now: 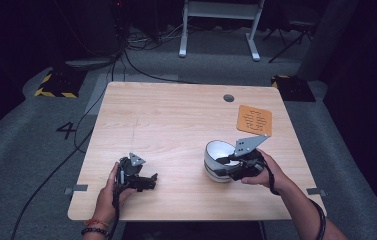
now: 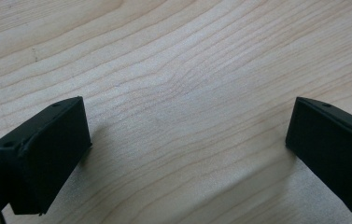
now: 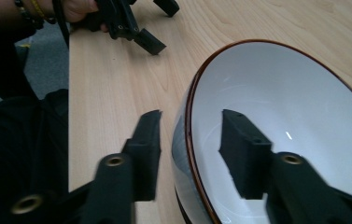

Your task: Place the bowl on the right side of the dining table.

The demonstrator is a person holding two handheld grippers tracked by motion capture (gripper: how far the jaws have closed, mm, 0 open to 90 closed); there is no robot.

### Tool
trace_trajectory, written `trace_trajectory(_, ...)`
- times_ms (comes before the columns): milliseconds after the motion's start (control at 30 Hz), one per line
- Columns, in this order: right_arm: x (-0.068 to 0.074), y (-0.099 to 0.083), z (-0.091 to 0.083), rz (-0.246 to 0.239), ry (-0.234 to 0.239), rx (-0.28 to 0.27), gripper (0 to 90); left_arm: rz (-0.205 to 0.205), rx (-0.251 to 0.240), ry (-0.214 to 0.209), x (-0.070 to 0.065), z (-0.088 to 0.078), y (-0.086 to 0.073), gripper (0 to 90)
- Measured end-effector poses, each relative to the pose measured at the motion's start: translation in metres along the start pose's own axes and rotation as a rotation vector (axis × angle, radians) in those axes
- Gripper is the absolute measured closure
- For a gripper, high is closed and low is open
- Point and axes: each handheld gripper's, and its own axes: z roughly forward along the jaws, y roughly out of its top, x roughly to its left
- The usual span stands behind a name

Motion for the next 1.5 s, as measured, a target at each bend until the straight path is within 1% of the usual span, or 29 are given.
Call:
trace_trajectory(33, 0.000, 0.000, 0.000, 0.004, 0.009, 0.003, 66.9, 0.000, -0.001, -0.001, 0.000, 0.000, 0.000, 0.0)
trace_trajectory(100, -0.001, 0.000, 0.002, 0.009, 0.025, 0.016, 72.5, 0.000, -0.001, 0.000, 0.000, 0.000, 0.000, 0.0)
trace_trajectory(133, -0.001, 0.000, 0.003, 0.007, 0.023, 0.024, 74.4, 0.000, 0.000, -0.003, 0.000, 0.000, 0.000, 0.0)
trace_trajectory(167, -0.001, 0.000, 0.004, 0.017, 0.043, 0.021, 78.6, 0.000, -0.001, -0.002, 0.000, 0.000, 0.000, 0.0)
trace_trajectory(233, -0.001, 0.000, 0.004, 0.006, 0.050, 0.017, 80.9, -0.001, -0.002, -0.001, 0.000, 0.000, 0.000, 0.0)
trace_trajectory(467, 0.001, 0.001, 0.003, -0.020, 0.038, 0.021, 82.1, 0.000, -0.001, -0.001, 0.000, 0.000, 0.000, 0.0)
trace_trajectory(533, 0.002, 0.001, 0.002, -0.017, 0.038, 0.011, 82.4, -0.002, -0.002, -0.002, 0.000, 0.000, 0.000, 0.0)
trace_trajectory(633, 0.003, 0.002, 0.000, -0.028, 0.026, 0.005, 82.4, -0.001, -0.002, -0.001, 0.000, 0.000, 0.000, 0.0)
trace_trajectory(833, 0.003, 0.003, -0.003, -0.013, 0.029, -0.012, 82.2, 0.000, 0.000, -0.001, 0.000, 0.000, 0.000, 0.0)
trace_trajectory(1033, 0.002, 0.005, -0.011, -0.004, 0.006, -0.041, 82.2, -0.002, -0.002, -0.002, 0.000, 0.000, 0.000, 0.0)
trace_trajectory(1333, 0.003, 0.006, -0.020, -0.016, -0.017, -0.058, 82.2, -0.001, -0.002, -0.001, 0.000, 0.000, 0.000, 0.0)
trace_trajectory(1500, 0.001, 0.006, -0.025, -0.014, -0.017, -0.074, 82.2, -0.004, -0.004, -0.001, 0.000, 0.000, 0.000, 0.0)
